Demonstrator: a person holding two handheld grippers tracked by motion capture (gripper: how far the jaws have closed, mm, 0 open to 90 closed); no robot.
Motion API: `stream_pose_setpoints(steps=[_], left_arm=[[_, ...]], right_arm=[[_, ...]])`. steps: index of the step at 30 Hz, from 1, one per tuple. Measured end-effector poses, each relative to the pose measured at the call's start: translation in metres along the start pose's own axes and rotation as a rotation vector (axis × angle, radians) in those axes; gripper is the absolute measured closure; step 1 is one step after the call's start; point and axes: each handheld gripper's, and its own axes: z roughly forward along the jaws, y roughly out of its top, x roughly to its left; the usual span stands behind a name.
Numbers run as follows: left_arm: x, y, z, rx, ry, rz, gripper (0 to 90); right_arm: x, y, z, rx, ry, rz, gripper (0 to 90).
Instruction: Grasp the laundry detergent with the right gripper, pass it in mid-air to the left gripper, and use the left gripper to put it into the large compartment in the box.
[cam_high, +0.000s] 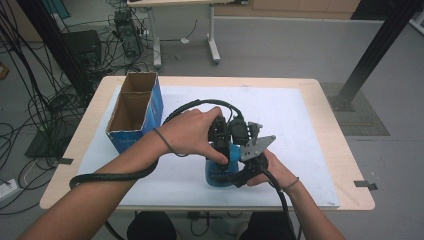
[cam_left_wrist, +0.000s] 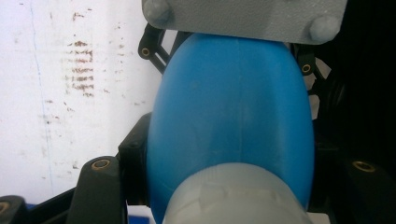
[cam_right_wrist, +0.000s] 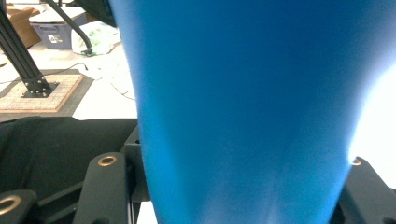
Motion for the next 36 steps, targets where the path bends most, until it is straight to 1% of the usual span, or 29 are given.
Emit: stream_pose_setpoints(steps=[2, 8, 12, 20, 22, 36], left_arm=[[0.0002, -0.0001, 0.0000, -0.001, -0.001, -0.001, 37.5], [0.0011, 0.0010, 0.0000, 0.003, -0.003, -0.003, 37.5], [0.0012, 0.0001, 0.0003, -0.003, -0.001, -0.005, 37.4], [0.0018, 0.0016, 0.0006, -0.004, 0.001, -0.005, 37.4], [0.0021, 0.0021, 0.0007, -0.004, 0.000, -0.006, 37.4], [0.0021, 0.0025, -0.0005, -0.007, 0.004, -0.006, 37.4]], right_arm=[[-0.0001, -0.0004, 0.0000, -0.002, 0.003, 0.006, 41.6], [-0.0007, -0.0007, -0.0001, -0.003, 0.003, 0.004, 41.5], [-0.0011, -0.0007, -0.0003, -0.002, 0.001, 0.000, 41.6], [-0.0018, -0.0025, -0.0013, -0.007, 0.002, 0.010, 41.5], [-0.0016, -0.0021, -0.0018, -0.003, -0.003, 0.003, 41.5], [-0.0028, -0.0034, -0.0026, -0.012, -0.003, 0.003, 41.5]])
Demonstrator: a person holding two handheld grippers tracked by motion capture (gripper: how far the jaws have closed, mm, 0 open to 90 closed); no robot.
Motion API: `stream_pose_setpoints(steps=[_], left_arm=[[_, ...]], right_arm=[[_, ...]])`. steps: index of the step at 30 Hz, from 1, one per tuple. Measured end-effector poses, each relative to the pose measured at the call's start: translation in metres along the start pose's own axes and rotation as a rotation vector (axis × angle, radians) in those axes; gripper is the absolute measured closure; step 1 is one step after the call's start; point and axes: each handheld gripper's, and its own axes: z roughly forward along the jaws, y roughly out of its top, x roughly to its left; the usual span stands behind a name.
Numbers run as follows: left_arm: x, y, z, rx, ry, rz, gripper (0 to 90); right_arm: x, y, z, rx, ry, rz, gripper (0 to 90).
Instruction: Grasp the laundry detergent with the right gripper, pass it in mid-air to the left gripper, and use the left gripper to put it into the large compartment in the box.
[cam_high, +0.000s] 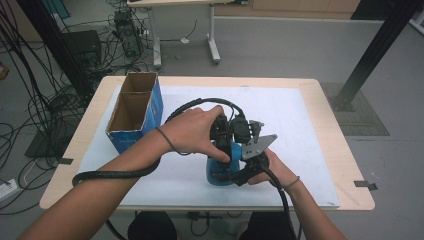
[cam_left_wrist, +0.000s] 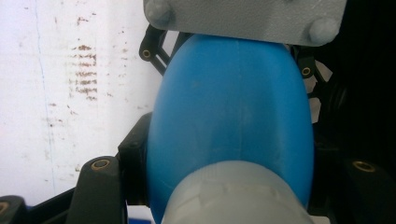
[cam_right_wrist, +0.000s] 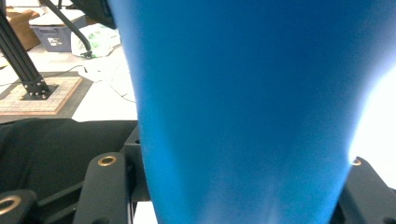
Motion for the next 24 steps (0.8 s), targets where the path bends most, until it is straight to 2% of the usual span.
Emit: stream_pose_setpoints(steps=[24], left_arm=[[0.0003, -0.0033, -0.0003, 0.006, 0.000, -0.015, 37.5]], right_arm=[[-0.0023, 0.0014, 0.0040, -0.001, 0.009, -0.007, 41.4]])
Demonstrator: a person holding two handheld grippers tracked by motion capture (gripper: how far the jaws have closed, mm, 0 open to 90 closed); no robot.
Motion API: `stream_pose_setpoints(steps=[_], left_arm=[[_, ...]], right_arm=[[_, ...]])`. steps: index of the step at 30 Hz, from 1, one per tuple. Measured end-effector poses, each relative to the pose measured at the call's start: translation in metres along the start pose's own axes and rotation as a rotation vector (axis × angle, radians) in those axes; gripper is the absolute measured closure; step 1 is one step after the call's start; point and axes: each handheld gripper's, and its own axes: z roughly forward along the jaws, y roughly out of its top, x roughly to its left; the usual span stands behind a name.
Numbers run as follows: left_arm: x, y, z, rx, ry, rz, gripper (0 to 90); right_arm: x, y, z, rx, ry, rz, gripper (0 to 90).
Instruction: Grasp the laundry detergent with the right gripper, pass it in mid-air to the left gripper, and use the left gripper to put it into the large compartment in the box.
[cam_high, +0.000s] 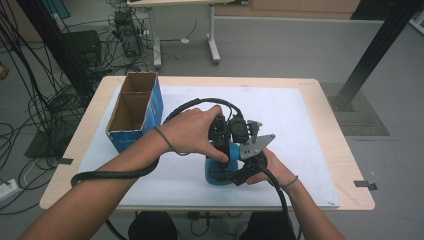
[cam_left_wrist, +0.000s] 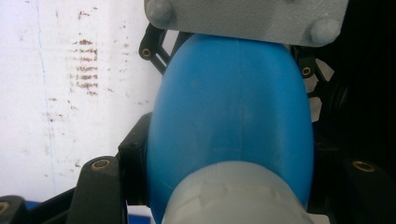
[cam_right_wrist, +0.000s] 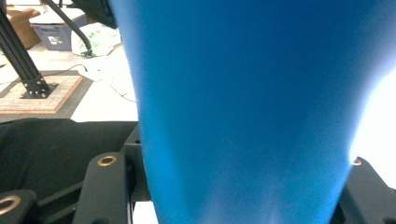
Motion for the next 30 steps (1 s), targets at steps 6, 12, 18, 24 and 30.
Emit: stream_pose_setpoints(steps=[6, 12, 18, 24, 30], left_arm=[[-0.002, -0.001, -0.001, -0.002, 0.004, -0.002, 37.5], [-0.004, 0.000, -0.004, -0.002, 0.013, 0.001, 37.6], [-0.006, 0.002, -0.007, 0.006, 0.017, -0.010, 37.7], [-0.007, 0.003, -0.008, 0.009, 0.025, -0.013, 37.7], [-0.008, 0.003, -0.009, 0.012, 0.033, -0.023, 37.7]], right_arm=[[0.001, 0.001, 0.001, -0.001, -0.002, -0.003, 41.3], [0.003, 0.000, 0.000, -0.013, -0.003, 0.002, 40.9], [0.004, -0.001, 0.000, -0.028, -0.005, 0.011, 39.8], [0.006, -0.002, -0.001, -0.043, -0.012, 0.009, 36.2], [0.008, -0.009, -0.003, -0.075, -0.020, 0.047, 28.5]])
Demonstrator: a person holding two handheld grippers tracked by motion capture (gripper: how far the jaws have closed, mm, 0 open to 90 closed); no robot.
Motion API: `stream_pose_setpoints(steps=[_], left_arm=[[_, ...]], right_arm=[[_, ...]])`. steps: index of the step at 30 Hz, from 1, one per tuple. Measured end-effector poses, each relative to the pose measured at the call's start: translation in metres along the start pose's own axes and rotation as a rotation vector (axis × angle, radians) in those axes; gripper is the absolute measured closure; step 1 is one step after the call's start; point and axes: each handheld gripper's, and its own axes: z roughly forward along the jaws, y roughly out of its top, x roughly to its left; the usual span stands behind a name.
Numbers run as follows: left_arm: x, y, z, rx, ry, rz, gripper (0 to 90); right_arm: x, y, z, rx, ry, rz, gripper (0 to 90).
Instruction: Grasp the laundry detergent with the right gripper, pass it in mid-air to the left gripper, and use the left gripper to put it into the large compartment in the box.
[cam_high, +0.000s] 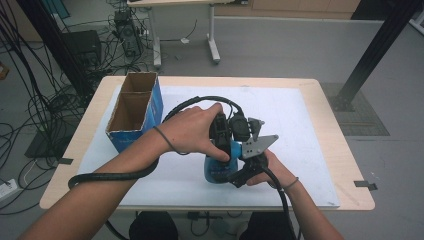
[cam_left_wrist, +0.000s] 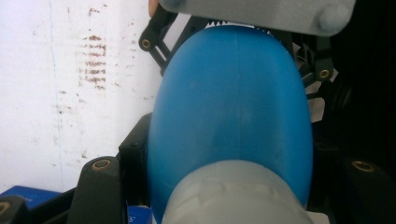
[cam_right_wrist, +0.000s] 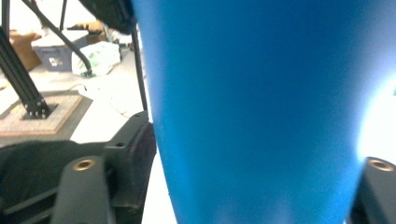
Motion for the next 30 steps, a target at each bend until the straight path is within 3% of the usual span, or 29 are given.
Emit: stream_pose_setpoints(steps=[8, 18, 30], left_arm=[[0.001, 0.000, 0.000, 0.008, 0.000, -0.001, 37.7], [0.002, 0.001, 0.003, 0.017, -0.010, -0.007, 37.7], [0.002, -0.001, 0.003, 0.012, -0.009, -0.020, 37.7]], right_arm=[[0.000, -0.006, -0.006, -0.026, -0.013, 0.046, 20.0], [0.004, -0.009, -0.012, -0.020, -0.037, 0.052, 15.4], [0.008, -0.018, -0.043, -0.028, -0.065, 0.070, 14.3]])
